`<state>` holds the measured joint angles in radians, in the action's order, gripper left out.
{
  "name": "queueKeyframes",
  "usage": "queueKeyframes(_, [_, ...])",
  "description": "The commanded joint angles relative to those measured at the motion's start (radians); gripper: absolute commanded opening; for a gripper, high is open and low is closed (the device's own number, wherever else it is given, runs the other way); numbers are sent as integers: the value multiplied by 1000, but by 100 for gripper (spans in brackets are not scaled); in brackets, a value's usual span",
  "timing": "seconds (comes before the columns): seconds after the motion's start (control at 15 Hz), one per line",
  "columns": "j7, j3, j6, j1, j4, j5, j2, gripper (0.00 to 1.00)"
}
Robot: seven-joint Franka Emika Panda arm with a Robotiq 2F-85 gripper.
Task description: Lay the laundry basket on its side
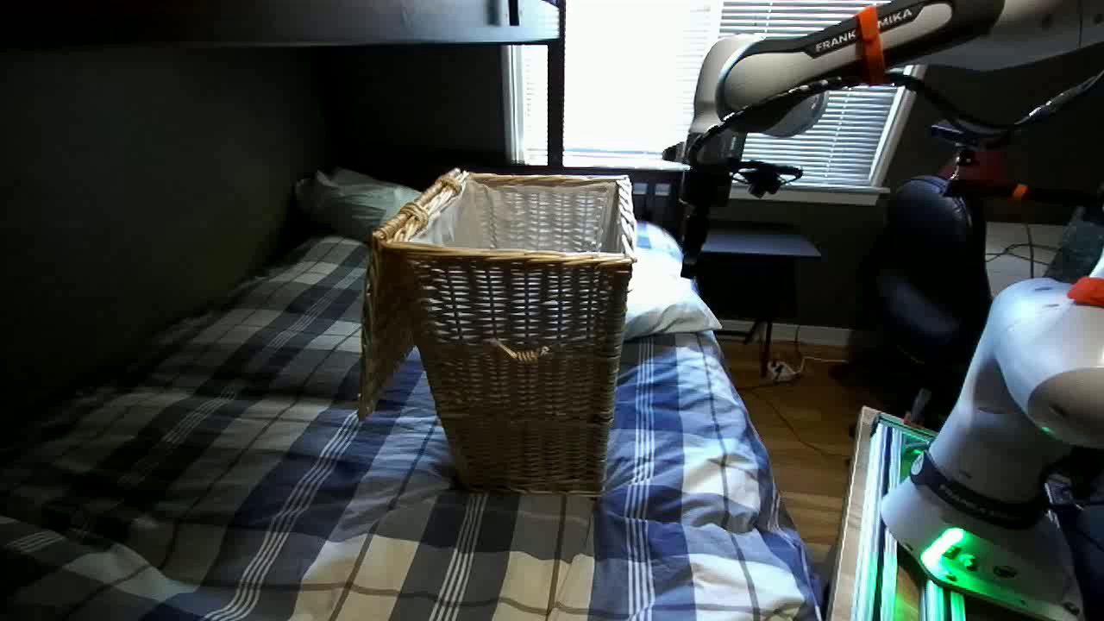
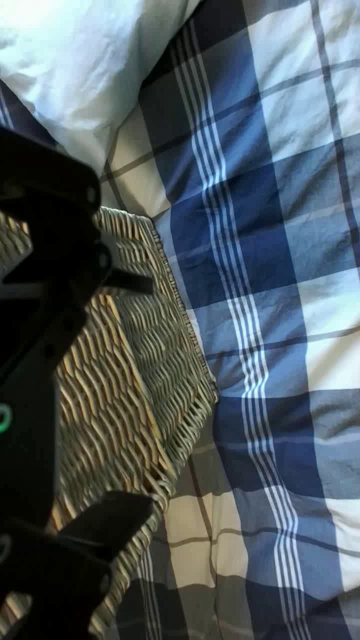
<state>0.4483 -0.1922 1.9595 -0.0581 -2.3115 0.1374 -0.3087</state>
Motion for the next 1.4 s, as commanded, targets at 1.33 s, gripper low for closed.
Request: queueKeyframes(1.33, [-374,105,-31,122,23,-140,-164,100])
